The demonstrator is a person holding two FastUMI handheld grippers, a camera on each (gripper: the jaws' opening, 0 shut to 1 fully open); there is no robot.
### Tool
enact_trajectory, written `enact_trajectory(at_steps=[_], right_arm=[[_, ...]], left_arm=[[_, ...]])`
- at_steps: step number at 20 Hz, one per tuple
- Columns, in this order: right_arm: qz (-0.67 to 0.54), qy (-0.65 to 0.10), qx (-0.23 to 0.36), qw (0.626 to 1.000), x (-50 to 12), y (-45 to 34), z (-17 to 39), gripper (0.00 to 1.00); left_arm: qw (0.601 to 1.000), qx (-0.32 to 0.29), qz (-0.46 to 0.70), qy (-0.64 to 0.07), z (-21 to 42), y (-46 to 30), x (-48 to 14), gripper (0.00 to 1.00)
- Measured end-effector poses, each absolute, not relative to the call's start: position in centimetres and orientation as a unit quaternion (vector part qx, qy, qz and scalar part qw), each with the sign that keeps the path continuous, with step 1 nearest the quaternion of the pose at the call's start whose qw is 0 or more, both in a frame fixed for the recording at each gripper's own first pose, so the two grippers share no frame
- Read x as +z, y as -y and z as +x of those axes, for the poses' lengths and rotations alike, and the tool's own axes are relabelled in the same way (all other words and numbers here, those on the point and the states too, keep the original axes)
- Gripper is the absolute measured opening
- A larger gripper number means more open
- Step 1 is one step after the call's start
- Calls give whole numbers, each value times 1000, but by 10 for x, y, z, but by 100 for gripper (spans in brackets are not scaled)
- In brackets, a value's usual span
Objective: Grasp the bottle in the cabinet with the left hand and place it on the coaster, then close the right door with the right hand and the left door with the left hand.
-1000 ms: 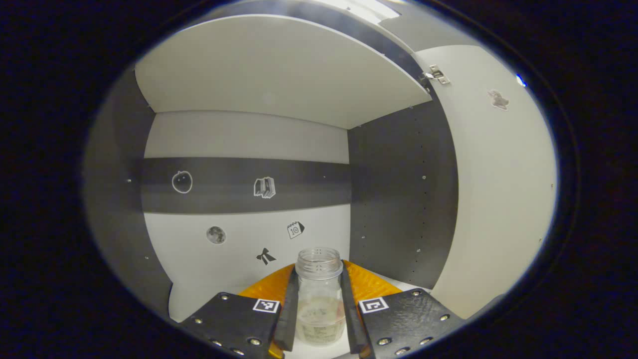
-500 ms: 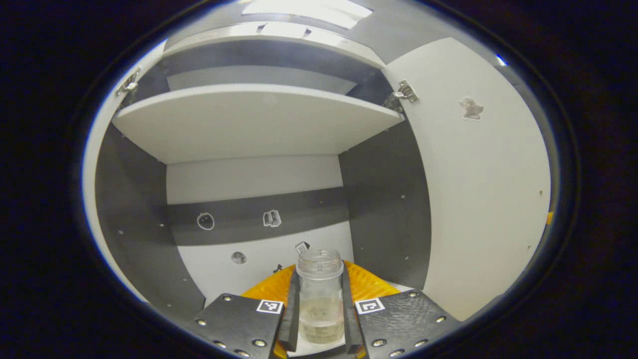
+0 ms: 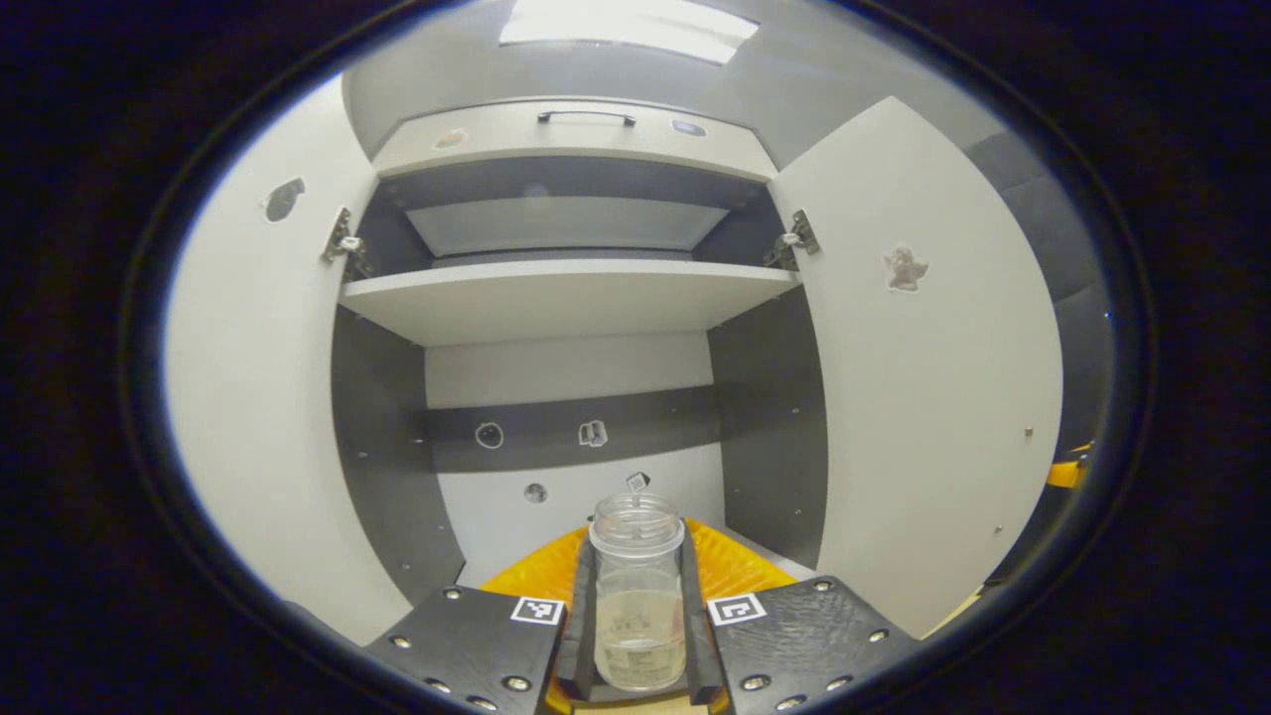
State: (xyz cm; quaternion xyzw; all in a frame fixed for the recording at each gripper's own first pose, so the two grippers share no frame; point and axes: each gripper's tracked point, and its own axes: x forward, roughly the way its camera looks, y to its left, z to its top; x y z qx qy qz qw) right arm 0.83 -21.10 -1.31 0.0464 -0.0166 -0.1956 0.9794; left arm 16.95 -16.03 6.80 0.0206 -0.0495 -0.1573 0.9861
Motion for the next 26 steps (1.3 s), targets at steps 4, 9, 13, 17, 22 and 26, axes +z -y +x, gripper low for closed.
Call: enact_trajectory(at_steps=[4, 9, 13, 17, 22, 26], right_arm=[[35, 9, -146, 989, -14, 215, 20, 92], [28, 13, -118, 993, -9, 207, 30, 92], [46, 9, -120, 992, -11, 184, 29, 95], [24, 16, -125, 992, -10, 163, 19, 92], [15, 13, -130, 991, -19, 142, 3, 95], [8, 18, -140, 990, -19, 131, -11, 95]], left_arm=[[993, -99, 0, 60, 125, 132, 65, 38], [995, -68, -13, 71, 82, 103, 59, 37], [995, -79, -23, 51, 68, 87, 37, 37], [995, -92, -32, 27, 61, 78, 4, 37], [990, -129, -55, 11, 54, 83, -44, 37], [984, -173, -49, -9, 43, 99, -93, 38]])
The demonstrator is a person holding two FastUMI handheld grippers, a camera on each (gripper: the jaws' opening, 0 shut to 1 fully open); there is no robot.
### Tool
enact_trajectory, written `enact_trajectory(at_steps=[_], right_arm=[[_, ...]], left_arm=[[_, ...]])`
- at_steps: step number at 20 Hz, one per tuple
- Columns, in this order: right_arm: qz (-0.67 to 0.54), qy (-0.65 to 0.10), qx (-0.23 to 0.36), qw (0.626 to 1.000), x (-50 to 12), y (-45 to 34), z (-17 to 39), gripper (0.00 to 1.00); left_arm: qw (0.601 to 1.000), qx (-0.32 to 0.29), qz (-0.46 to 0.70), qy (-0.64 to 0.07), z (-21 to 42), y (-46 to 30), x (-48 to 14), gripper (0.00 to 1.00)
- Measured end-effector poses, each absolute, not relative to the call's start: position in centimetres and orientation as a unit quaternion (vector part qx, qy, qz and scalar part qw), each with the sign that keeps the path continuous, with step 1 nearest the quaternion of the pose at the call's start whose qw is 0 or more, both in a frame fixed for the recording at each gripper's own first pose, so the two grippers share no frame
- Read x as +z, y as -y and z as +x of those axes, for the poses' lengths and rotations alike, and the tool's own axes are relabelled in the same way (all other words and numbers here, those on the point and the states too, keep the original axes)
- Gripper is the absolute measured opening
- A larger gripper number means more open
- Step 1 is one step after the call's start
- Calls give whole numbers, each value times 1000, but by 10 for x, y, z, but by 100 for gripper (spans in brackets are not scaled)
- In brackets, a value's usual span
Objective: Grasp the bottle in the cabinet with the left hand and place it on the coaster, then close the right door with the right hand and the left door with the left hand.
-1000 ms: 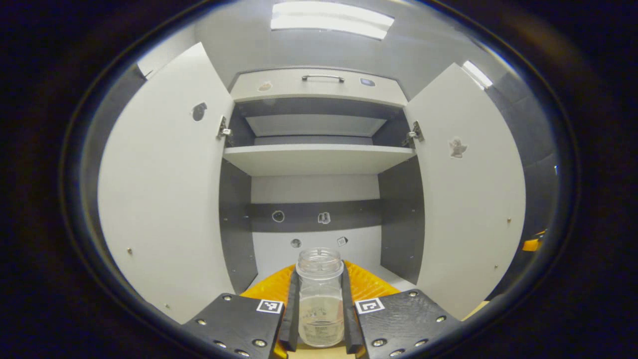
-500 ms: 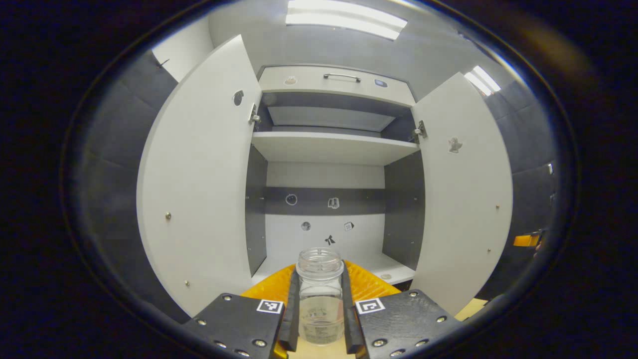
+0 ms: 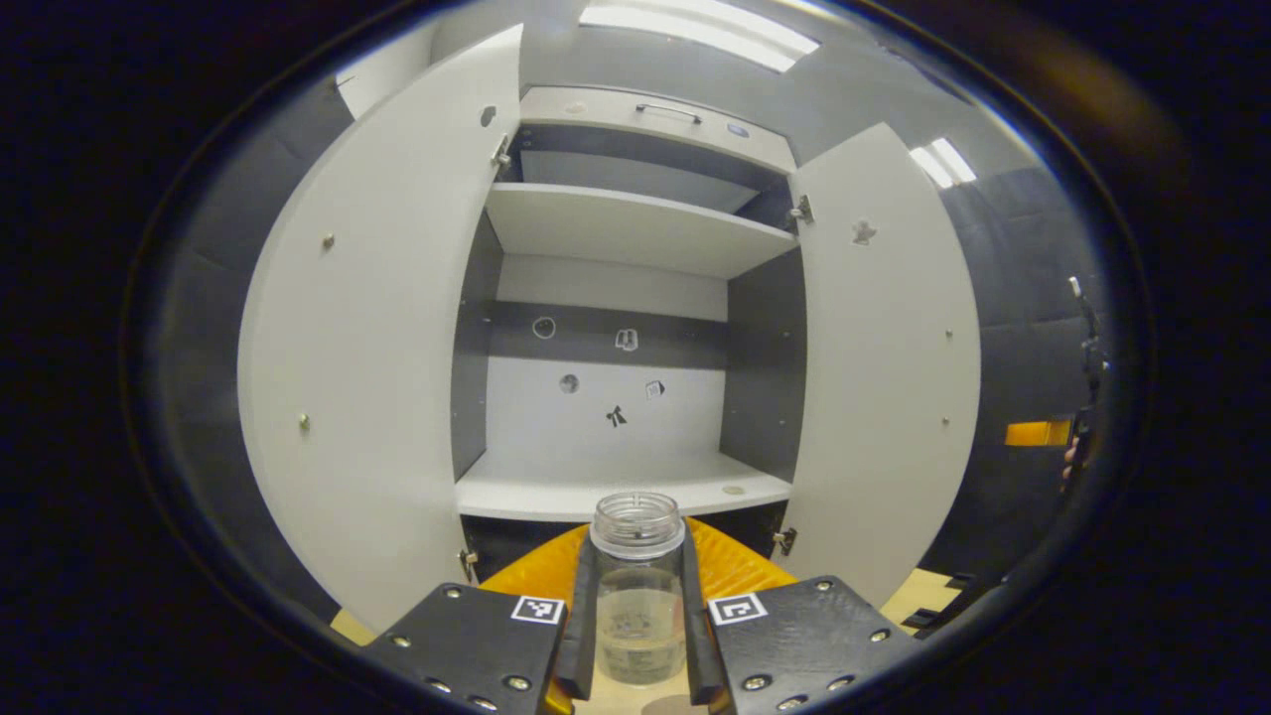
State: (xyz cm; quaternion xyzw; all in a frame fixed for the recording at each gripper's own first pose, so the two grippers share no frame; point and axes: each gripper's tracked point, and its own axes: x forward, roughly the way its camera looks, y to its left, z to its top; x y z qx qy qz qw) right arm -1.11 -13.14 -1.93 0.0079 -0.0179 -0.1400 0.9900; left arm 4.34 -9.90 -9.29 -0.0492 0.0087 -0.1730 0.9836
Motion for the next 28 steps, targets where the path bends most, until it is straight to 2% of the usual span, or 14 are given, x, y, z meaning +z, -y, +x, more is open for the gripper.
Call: enact_trajectory(at_steps=[8, 10, 11, 12, 13, 15, 16, 17, 23, 24, 25, 28], right_arm=[[-20, -5, -149, 989, -23, 120, -33, 95], [-59, -11, -147, 987, -17, 119, -38, 92], [-72, -10, -142, 987, -12, 116, -39, 95], [-81, -11, -137, 987, -9, 113, -39, 92], [-86, -13, -134, 987, -9, 111, -40, 95], [-83, -17, -135, 987, -10, 112, -43, 95], [-77, -23, -137, 987, -13, 113, -45, 92], [-70, -31, -142, 987, -18, 117, -48, 95], [-23, -49, -173, 983, -26, 133, -57, 95], [-16, -46, -175, 983, -27, 133, -56, 92], [-13, -48, -176, 983, -29, 135, -56, 95], [-8, -56, -180, 982, -37, 138, -57, 95]], left_arm=[[967, -247, -44, -34, 22, 150, -196, 38], [966, -250, -44, -49, 24, 158, -222, 38], [966, -250, -47, -54, 26, 161, -233, 37], [965, -249, -50, -59, 29, 165, -243, 37], [965, -249, -52, -65, 31, 170, -254, 37], [965, -247, -49, -78, 34, 178, -277, 38], [964, -246, -48, -84, 34, 179, -288, 38], [964, -248, -48, -86, 33, 181, -297, 38], [964, -247, -40, -86, 34, 191, -323, 39], [964, -247, -32, -91, 32, 192, -328, 39], [963, -250, -25, -95, 30, 194, -333, 39], [961, -257, -13, -100, 24, 196, -338, 41]])
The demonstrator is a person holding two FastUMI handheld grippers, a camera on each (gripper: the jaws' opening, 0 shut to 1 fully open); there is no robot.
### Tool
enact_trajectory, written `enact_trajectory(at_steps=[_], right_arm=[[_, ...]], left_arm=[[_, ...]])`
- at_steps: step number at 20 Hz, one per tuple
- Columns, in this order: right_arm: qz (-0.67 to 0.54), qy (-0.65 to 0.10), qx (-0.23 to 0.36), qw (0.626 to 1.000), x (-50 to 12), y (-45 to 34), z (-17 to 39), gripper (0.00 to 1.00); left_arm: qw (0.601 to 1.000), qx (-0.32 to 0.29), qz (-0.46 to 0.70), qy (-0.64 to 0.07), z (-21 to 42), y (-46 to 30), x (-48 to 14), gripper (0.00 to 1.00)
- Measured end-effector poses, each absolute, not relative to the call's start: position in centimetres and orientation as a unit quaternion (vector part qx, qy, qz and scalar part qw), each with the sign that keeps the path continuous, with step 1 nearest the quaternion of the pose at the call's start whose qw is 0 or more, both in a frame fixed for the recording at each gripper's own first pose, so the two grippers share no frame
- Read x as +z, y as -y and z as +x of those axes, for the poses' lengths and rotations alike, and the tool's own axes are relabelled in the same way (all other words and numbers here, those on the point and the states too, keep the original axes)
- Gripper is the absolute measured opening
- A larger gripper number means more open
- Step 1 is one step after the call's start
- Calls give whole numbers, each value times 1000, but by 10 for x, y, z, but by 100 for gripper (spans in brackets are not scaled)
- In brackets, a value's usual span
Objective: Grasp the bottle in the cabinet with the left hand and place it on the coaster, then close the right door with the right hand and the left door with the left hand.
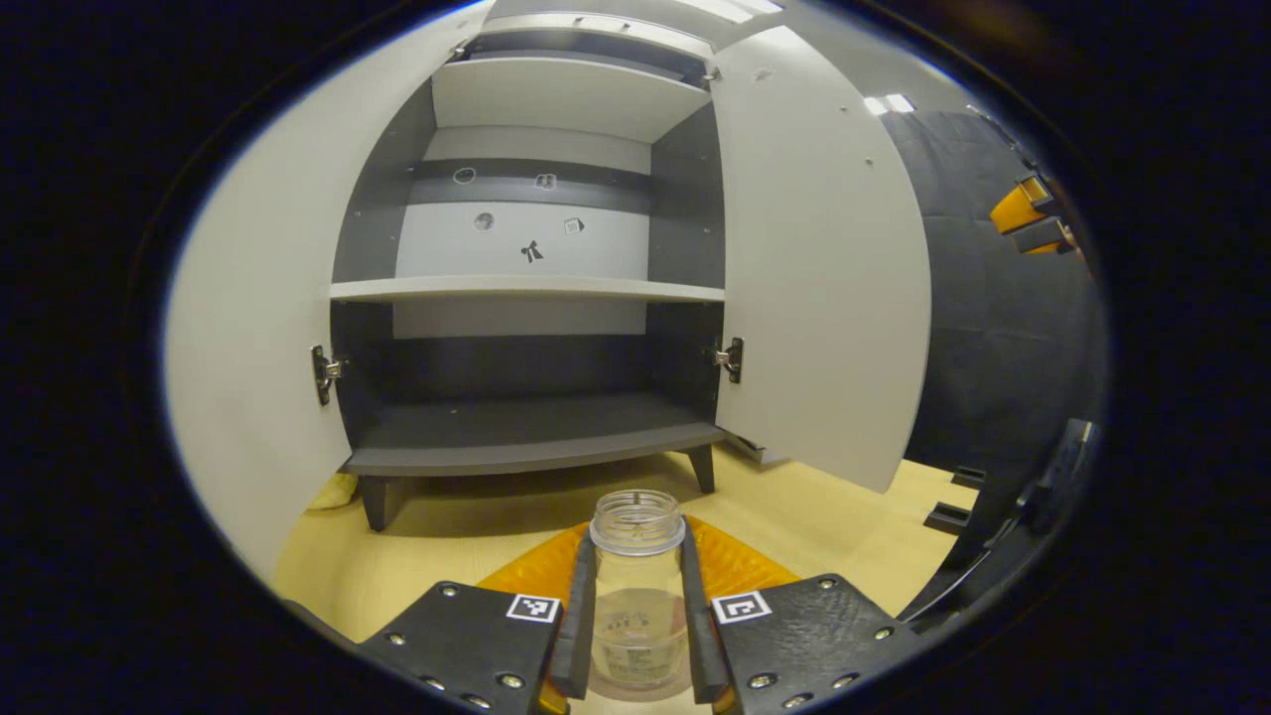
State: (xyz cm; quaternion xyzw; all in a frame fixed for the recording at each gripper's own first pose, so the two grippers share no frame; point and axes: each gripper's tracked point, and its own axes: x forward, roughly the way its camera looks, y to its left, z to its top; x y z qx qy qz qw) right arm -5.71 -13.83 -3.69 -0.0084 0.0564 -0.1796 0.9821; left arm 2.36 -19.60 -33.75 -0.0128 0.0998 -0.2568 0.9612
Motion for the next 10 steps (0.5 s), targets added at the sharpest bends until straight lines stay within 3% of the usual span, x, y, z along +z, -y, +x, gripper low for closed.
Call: enact_trajectory(at_steps=[9, 10], right_arm=[[31, -65, -185, 980, -55, 139, -60, 92], [34, -65, -184, 980, -56, 138, -59, 92]], left_arm=[[954, -263, 63, -129, 7, 208, -357, 47], [954, -261, 66, -132, 7, 208, -357, 58]])
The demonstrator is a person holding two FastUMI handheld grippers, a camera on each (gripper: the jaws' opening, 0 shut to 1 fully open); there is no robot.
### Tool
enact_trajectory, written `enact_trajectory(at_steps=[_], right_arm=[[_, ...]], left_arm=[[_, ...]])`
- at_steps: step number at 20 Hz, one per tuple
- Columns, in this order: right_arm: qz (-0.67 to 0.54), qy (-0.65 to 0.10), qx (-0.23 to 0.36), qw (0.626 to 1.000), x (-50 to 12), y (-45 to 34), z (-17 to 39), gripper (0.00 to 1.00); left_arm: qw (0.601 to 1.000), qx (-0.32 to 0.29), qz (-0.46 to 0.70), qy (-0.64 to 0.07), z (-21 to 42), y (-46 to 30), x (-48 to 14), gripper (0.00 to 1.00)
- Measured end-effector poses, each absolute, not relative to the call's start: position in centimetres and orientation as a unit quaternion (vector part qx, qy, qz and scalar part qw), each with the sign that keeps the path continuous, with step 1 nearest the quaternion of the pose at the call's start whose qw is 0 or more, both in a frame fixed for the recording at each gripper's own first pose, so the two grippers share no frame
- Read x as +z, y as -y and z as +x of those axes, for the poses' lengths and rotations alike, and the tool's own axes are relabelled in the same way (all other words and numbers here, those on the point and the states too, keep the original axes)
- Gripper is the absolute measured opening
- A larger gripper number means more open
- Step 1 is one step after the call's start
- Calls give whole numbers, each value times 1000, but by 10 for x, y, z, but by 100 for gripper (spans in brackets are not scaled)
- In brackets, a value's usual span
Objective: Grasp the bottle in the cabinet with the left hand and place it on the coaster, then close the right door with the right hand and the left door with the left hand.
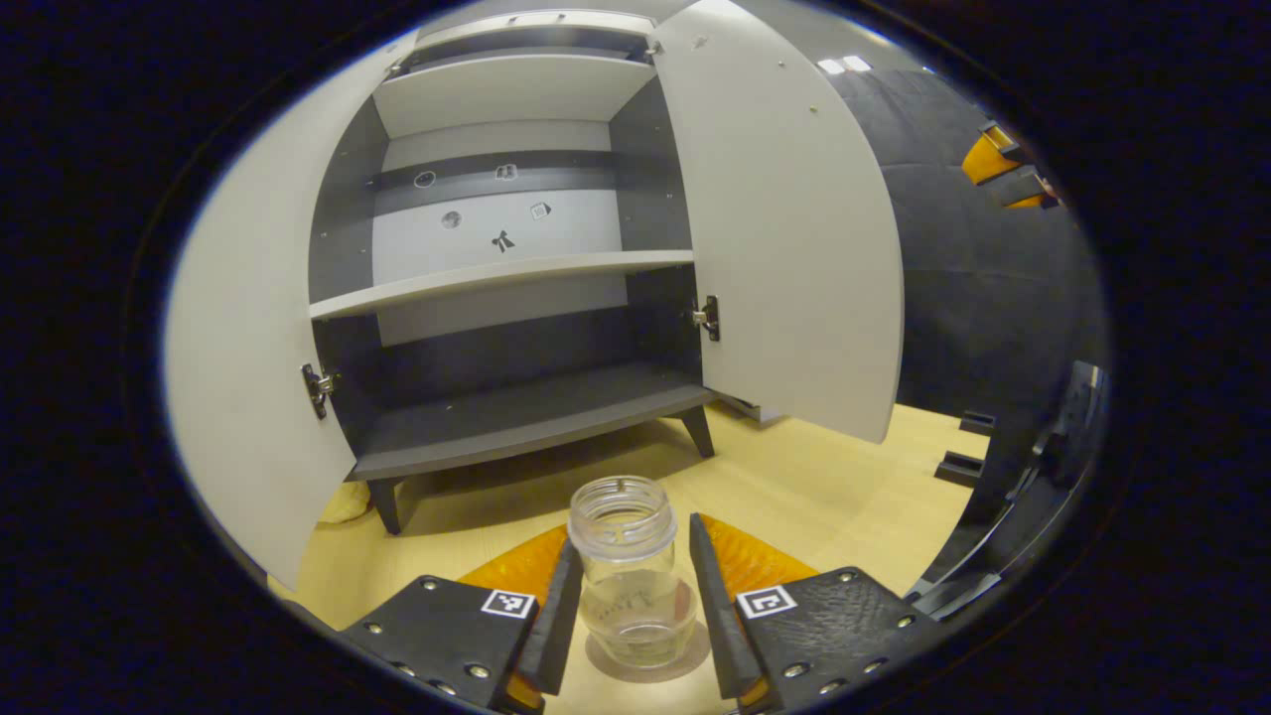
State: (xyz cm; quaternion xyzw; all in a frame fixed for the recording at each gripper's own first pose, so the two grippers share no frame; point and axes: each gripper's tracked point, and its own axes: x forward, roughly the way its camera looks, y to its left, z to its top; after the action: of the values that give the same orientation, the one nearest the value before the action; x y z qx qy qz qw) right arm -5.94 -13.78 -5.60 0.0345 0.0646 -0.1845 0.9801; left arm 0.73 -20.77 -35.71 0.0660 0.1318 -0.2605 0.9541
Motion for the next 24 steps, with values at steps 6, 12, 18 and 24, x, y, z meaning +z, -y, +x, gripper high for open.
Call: enact_trajectory(at_steps=[6, 12, 18, 24], right_arm=[[43, -60, -188, 979, -60, 139, -57, 95], [42, -56, -178, 982, -59, 138, -44, 92], [42, -37, -156, 986, -44, 134, -17, 95], [32, -31, -123, 991, -30, 129, 13, 92]], left_arm=[[957, -254, 38, -133, 2, 192, -337, 98], [967, -231, 7, -111, -27, 151, -283, 96], [983, -134, -14, -127, -45, 99, -231, 96], [992, -64, -43, -99, -43, 52, -159, 96]])
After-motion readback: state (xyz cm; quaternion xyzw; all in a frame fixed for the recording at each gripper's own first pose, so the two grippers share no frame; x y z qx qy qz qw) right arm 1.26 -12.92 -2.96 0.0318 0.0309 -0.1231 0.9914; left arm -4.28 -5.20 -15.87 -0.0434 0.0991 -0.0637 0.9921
